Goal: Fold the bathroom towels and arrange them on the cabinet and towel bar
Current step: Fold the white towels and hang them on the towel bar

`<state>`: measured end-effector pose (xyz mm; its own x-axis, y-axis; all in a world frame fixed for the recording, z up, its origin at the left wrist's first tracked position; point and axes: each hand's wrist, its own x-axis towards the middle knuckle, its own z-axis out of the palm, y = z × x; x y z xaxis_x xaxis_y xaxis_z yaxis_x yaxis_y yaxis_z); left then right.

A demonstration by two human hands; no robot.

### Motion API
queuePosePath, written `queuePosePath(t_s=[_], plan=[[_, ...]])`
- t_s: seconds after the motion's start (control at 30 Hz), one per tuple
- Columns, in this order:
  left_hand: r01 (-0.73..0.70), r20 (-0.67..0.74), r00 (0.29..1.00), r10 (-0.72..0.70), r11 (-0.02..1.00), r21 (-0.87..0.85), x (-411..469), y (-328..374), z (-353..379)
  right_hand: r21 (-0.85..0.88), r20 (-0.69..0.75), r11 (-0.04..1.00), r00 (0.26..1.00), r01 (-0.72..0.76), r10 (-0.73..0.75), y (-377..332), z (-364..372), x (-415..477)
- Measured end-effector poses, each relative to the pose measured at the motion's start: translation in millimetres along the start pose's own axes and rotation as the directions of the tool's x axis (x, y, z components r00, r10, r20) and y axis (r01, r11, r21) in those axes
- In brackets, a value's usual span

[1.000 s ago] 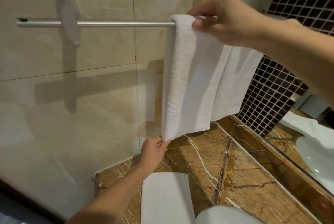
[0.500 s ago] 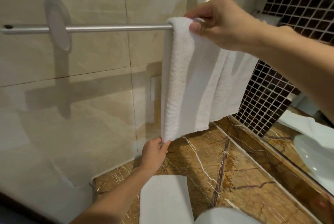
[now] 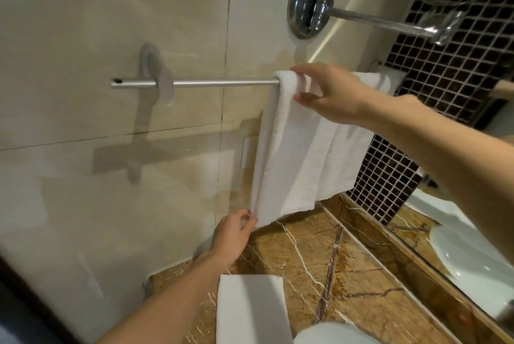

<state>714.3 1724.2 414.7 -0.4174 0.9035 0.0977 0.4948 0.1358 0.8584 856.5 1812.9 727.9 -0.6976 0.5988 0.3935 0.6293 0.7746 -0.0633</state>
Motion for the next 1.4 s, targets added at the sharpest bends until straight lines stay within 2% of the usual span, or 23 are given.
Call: queuePosePath(t_s=[0.1, 0.27, 0.57, 0.67, 0.73, 0.87, 0.97, 1.07, 1.13, 1.23, 1.4], plan=[[-0.021, -0.029, 0.999, 0.021, 1.000, 0.019, -7.0, 5.6, -16.2, -0.010, 0.026, 1.000, 1.000, 0.015, -0.014, -6.0, 1.2, -18.0], [-0.039, -0.037, 0.998, 0.041, 0.998, 0.044, -22.3, 21.9, -48.5, -0.051, 0.111, 0.997, 0.992, -0.057, 0.062, -10.6, -0.3, -49.0], [-0.095, 0.006, 0.995, 0.095, 0.995, 0.002, -77.1, 50.4, -95.2, -0.051, 0.186, 0.993, 0.976, -0.102, 0.110, -48.2, -5.4, -120.9], [-0.107, 0.060, 0.992, 0.107, 0.994, -0.005, -104.9, 48.5, -99.0, -0.034, 0.253, 0.984, 0.952, -0.172, 0.175, -67.6, 3.1, -170.4], [-0.093, 0.100, 0.991, 0.094, 0.996, -0.013, -123.0, 40.8, -94.0, -0.023, 0.320, 0.967, 0.914, -0.255, 0.249, -79.5, 11.6, -205.6], [0.042, 0.196, 0.980, -0.027, 0.996, -0.073, -169.0, 12.9, -64.5, 0.001, 0.408, 0.901, 0.823, -0.433, 0.395, -92.4, 32.4, -272.5], [0.163, 0.325, 0.935, -0.145, 0.986, -0.028, -212.1, -12.9, -46.8, 0.024, 0.462, 0.834, 0.746, -0.552, 0.480, -98.6, 54.5, -320.9], [0.201, 0.405, 0.892, -0.201, 0.979, 0.043, -245.9, -33.9, -38.2, 0.026, 0.543, 0.755, 0.643, -0.656, 0.540, -97.7, 80.8, -367.2], [0.201, 0.423, 0.880, -0.214, 0.977, 0.076, -258.8, -40.4, -36.8, 0.007, 0.598, 0.707, 0.570, -0.707, 0.564, -93.3, 97.4, -392.9], [0.226, 0.431, 0.875, -0.219, 0.974, 0.036, -273.2, -47.8, -32.5, -0.029, 0.668, 0.664, 0.480, -0.747, 0.569, -82.9, 122.3, -419.7], [0.291, 0.413, 0.876, -0.250, 0.956, -0.038, -302.0, -47.4, -20.4, -0.013, 0.770, 0.621, 0.389, -0.784, 0.507, -71.7, 171.5, -440.4]])
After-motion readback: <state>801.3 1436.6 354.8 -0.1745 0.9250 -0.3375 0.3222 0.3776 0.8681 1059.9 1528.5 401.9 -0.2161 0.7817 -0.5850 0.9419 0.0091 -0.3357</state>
